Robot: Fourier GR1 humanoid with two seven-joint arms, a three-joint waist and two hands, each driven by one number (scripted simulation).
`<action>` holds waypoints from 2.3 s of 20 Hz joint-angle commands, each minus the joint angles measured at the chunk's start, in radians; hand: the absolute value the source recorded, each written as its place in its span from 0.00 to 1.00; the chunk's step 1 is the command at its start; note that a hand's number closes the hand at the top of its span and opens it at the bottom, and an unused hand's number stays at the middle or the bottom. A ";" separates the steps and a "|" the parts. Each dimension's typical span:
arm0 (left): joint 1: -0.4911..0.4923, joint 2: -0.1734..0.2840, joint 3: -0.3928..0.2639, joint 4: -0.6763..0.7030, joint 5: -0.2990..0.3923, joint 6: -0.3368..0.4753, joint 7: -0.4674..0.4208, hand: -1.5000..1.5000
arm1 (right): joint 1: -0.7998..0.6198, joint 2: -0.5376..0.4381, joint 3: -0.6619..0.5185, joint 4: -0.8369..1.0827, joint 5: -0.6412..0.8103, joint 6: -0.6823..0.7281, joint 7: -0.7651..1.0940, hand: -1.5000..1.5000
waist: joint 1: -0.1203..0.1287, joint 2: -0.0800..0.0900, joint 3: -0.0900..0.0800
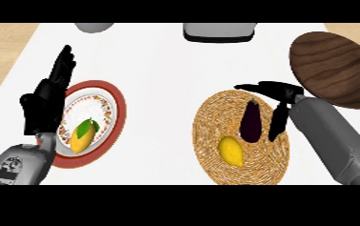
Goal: Pick the eggplant from the placemat and place it in the bowl
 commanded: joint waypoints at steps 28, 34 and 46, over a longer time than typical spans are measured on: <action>0.042 -0.072 0.124 -0.010 -0.091 -0.081 0.022 0.50 | 0.210 0.411 0.016 -0.169 0.327 -0.476 0.219 1.00 | -0.049 -0.022 -0.003; 0.025 -0.049 0.160 -0.003 -0.072 -0.105 0.021 0.50 | 0.393 0.425 0.039 -0.560 0.321 -0.503 0.350 1.00 | -0.055 -0.018 -0.002; 0.032 -0.110 0.095 -0.032 -0.127 -0.078 0.034 0.50 | 0.642 0.348 -0.091 -1.249 0.345 -0.575 0.632 1.00 | -0.037 -0.008 -0.001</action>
